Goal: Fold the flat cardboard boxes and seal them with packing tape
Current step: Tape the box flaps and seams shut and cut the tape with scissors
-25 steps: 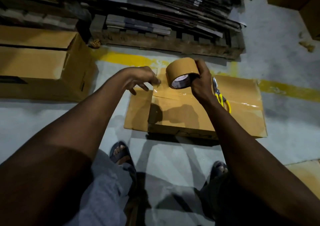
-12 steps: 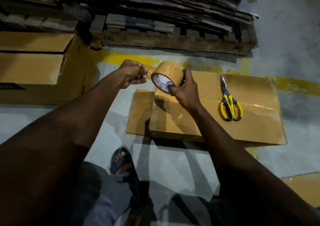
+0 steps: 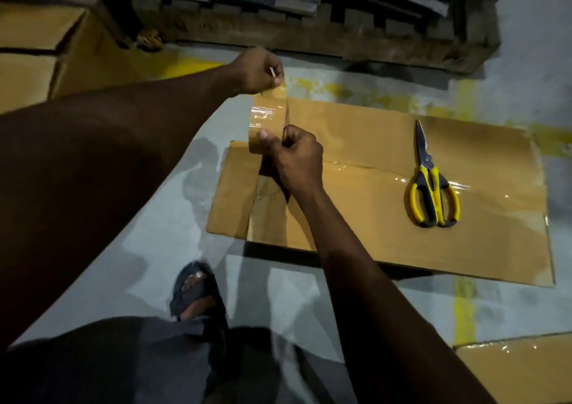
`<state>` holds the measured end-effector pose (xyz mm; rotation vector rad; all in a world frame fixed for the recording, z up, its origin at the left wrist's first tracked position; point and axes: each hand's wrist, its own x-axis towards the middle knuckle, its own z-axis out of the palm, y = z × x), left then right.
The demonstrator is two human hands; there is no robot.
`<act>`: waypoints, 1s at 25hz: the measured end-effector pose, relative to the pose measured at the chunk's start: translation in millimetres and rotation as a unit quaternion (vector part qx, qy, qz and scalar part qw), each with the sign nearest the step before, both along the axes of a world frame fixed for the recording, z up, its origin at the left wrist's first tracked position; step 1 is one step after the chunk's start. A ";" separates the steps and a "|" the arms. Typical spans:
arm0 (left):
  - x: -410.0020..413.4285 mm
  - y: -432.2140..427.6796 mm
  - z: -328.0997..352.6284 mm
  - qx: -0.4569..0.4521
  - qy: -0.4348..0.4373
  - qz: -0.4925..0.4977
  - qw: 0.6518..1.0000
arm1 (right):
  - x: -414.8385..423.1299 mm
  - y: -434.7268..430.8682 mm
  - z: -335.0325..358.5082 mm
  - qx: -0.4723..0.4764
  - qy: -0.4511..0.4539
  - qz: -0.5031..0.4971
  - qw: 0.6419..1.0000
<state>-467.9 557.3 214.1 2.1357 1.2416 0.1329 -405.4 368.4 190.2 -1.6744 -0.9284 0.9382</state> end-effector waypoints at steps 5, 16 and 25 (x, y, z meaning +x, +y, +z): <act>13.8 38.6 -16.1 0.032 0.082 -0.069 0.994 | -12.5 9.7 -3.4 -0.005 0.064 0.008 0.998; 16.8 46.9 -47.9 0.002 0.073 -0.077 0.994 | -16.0 15.6 -2.7 -0.002 0.100 -0.053 0.994; 15.4 41.3 -43.7 0.007 0.069 -0.072 0.995 | -20.5 11.5 1.5 -0.002 0.096 -0.058 0.994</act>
